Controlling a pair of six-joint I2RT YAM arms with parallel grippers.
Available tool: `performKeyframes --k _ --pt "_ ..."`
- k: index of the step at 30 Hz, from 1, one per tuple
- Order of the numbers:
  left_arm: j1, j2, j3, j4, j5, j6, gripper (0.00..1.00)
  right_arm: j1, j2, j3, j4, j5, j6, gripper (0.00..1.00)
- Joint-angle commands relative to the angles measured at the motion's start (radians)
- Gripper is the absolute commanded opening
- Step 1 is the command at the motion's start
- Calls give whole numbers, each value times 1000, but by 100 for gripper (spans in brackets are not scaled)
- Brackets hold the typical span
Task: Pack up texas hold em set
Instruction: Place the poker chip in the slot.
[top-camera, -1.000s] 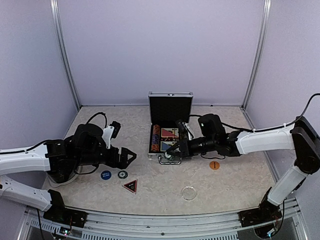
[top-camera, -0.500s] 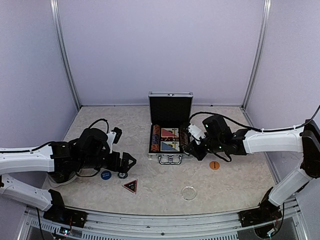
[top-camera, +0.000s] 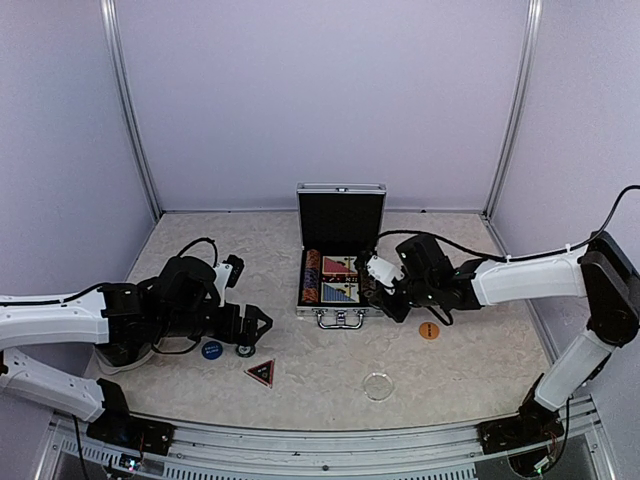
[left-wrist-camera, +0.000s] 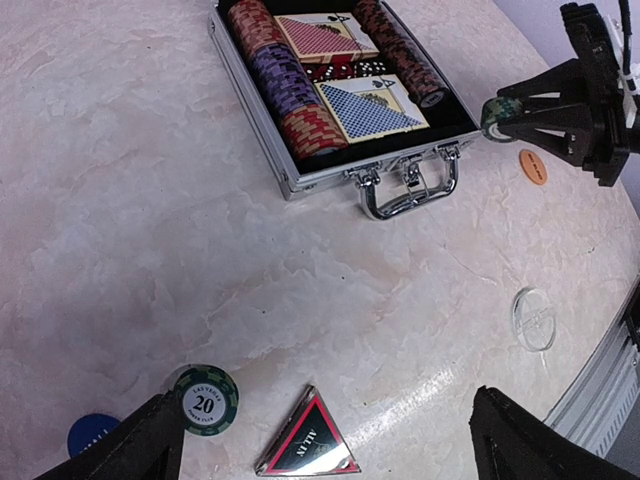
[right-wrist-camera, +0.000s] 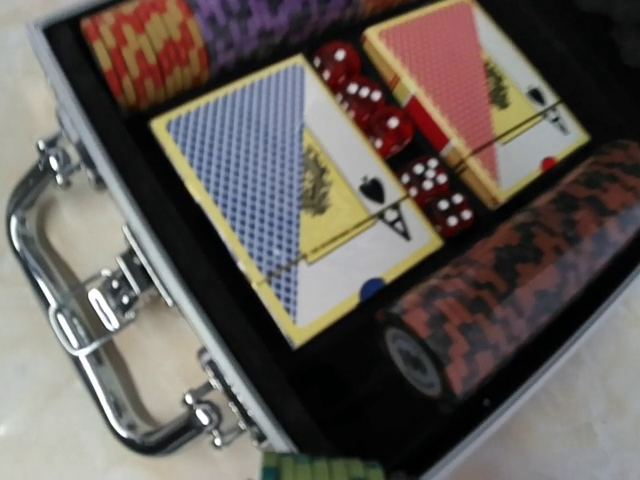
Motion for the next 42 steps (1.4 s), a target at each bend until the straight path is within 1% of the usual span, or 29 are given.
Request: performKeyframes --k 1,12,15,23,28,29,32,38,42 --pt "8 2 -6 6 -11 -8 99 -8 26 38 30 15 -39 0" --pt "8 34 -6 31 -3 0 99 -8 81 68 30 62 -75 0" --pt "9 38 -6 30 -11 0 99 -8 115 90 -6 71 -91 0" --pt "10 37 -15 35 -5 -2 99 -8 181 139 -56 45 -131 0" --pt "11 27 -17 30 -12 -5 99 -6 189 156 -77 13 -133 0" --pt "11 22 -19 33 -11 -5 99 -6 190 157 -78 14 -132 1" --pt "13 21 -20 32 -12 -4 99 -7 192 156 -85 65 -120 20" --pt "13 15 -25 34 -10 -7 99 -8 178 134 -78 188 -78 30" --pt "13 9 -28 43 -5 -11 99 -8 153 116 -66 217 -47 37"
